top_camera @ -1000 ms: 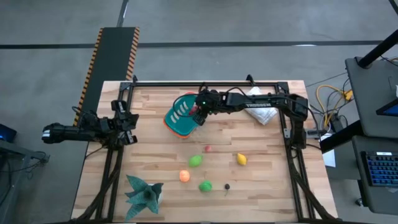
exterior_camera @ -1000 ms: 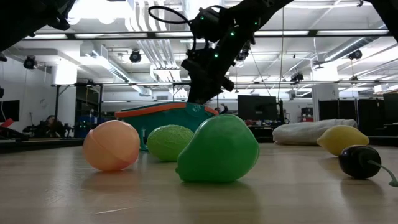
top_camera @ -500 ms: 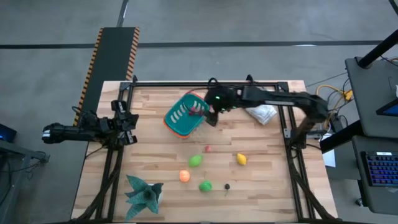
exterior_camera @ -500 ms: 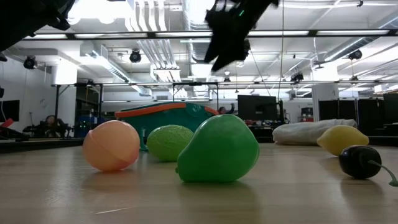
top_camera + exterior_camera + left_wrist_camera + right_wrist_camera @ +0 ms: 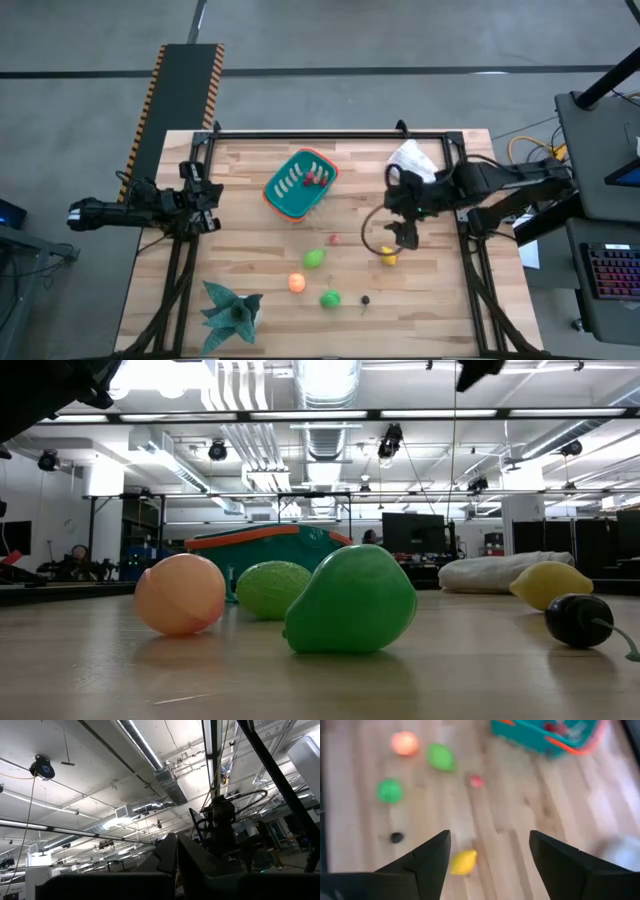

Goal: Pick and placing Produce into tupperware
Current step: Put the yellow lemon into the blue bin

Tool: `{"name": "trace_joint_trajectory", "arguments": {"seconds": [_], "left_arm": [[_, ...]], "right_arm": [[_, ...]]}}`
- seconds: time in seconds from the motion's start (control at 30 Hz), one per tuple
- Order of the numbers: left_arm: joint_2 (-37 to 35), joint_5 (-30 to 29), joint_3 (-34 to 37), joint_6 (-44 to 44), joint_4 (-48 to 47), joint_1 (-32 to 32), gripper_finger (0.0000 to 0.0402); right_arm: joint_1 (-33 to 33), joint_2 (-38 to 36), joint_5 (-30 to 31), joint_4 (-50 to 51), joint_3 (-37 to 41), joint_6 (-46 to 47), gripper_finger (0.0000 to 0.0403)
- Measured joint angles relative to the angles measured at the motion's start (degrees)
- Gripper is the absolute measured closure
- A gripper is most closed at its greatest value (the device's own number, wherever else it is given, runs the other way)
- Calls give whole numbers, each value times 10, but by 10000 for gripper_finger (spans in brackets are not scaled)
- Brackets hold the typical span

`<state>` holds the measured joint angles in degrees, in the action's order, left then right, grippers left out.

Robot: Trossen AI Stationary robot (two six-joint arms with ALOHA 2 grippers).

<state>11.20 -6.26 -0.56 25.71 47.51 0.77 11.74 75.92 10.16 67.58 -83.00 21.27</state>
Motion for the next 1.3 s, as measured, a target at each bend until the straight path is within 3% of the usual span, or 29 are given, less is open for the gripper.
{"name": "trace_joint_trajectory", "arguments": {"seconds": [0.07, 0.33, 0.43, 0.57, 0.87, 1.3], "left_arm": [[0, 0, 0, 0, 0, 0, 402], [0, 0, 0, 0, 1, 0, 402], [0, 0, 0, 0, 0, 0, 402], [0, 0, 0, 0, 0, 0, 402], [0, 0, 0, 0, 0, 0, 402], [-1, 1, 0, 0, 0, 0, 402]], "right_arm": [[19, 3, 27, 26, 3, 53, 126], [12, 48, 34, 75, 15, 306, 50], [12, 63, 22, 94, 24, 403, 45], [19, 79, 0, 101, 48, 465, 54], [65, 137, -44, 11, 122, 510, 56], [94, 248, -41, -76, 167, 513, 49]]}}
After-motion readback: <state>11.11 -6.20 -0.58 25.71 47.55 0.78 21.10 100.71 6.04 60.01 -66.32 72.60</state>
